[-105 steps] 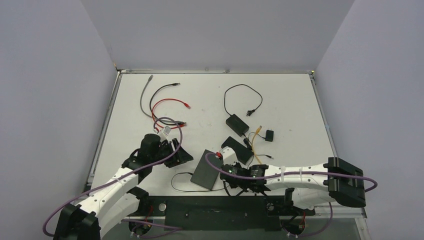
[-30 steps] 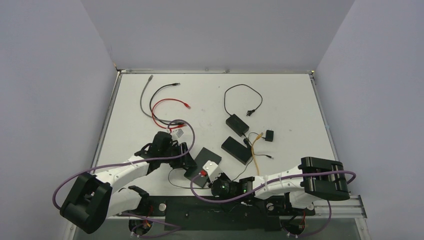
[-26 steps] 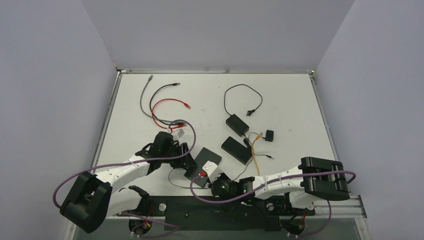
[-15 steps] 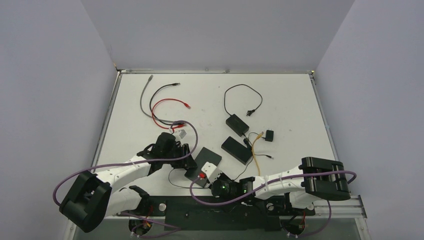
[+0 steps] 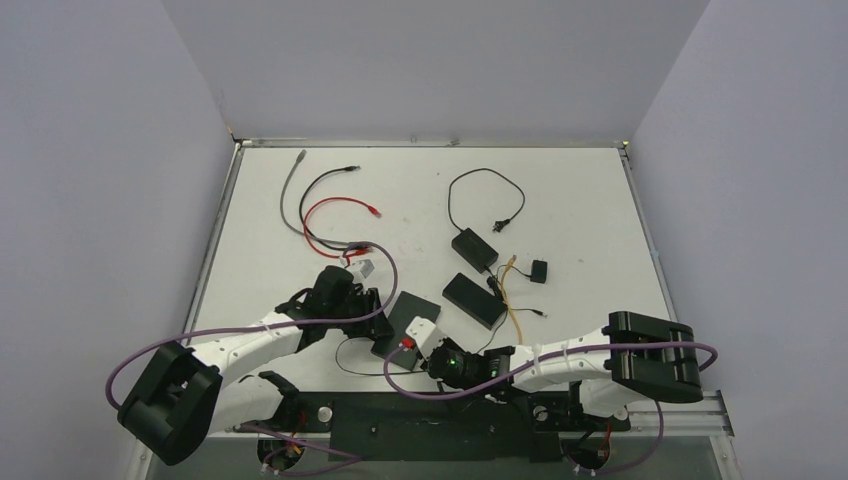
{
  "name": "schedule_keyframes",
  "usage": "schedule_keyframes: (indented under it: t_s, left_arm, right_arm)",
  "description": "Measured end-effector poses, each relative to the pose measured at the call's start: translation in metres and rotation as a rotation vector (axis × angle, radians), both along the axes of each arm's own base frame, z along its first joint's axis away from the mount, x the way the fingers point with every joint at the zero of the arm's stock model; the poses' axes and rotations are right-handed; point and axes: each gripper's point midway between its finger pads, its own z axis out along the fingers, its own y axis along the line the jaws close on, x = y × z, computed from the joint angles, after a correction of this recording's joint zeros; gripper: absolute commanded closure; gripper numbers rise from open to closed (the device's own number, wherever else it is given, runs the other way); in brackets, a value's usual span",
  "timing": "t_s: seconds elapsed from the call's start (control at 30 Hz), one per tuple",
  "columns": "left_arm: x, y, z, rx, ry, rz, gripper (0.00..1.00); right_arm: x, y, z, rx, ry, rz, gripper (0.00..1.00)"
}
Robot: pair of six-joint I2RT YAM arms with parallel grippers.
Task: Insert the plug into the switch port
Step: Insert the connector into the switch port.
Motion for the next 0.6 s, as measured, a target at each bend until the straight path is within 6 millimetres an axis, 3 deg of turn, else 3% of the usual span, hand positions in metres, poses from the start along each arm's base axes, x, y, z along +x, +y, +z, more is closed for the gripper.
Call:
schedule_keyframes:
  t_s: [0.6]
  left_arm:
    - [-0.0023, 0.0011, -0.0014, 0.016, -0.007, -0.013, 0.64]
  right_arm:
    - [-0.0066, 0.0027, 0.0021, -0.023, -0.006, 0.153, 1.0]
